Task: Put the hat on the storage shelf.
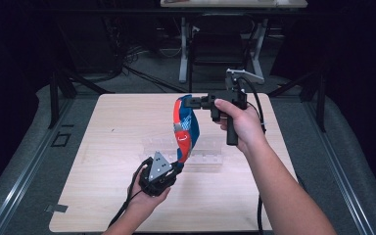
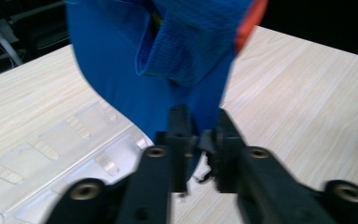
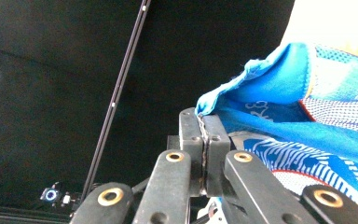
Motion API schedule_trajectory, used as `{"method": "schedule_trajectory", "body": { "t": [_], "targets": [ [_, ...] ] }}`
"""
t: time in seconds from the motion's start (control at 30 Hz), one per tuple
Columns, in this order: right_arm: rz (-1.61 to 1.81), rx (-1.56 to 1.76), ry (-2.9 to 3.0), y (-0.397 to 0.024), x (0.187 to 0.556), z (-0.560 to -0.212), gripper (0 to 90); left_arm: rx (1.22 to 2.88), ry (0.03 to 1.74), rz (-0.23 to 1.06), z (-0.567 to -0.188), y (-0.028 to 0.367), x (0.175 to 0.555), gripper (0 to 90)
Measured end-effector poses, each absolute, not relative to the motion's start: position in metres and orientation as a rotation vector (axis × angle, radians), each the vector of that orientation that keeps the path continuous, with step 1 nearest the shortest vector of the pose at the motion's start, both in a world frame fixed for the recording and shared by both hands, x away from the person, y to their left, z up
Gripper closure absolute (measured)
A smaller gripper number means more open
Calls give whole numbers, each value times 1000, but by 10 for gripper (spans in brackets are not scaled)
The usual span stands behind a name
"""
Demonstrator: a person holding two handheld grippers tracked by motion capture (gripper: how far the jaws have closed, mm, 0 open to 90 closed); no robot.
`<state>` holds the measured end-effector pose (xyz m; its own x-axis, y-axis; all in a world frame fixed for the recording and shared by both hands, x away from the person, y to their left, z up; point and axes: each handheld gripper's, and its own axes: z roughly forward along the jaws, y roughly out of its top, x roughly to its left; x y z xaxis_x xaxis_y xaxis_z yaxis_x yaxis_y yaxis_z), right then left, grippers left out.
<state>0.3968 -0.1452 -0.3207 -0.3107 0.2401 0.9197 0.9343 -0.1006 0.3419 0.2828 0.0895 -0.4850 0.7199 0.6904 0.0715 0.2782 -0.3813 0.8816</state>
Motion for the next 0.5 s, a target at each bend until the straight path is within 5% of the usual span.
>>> {"method": "schedule_trajectory", "body": {
  "t": [0.5],
  "targets": [
    [-1425, -1290, -1596, -137, 394, -329, 899, 1927, 759, 554, -486, 100, 308, 879]
  ]
}}
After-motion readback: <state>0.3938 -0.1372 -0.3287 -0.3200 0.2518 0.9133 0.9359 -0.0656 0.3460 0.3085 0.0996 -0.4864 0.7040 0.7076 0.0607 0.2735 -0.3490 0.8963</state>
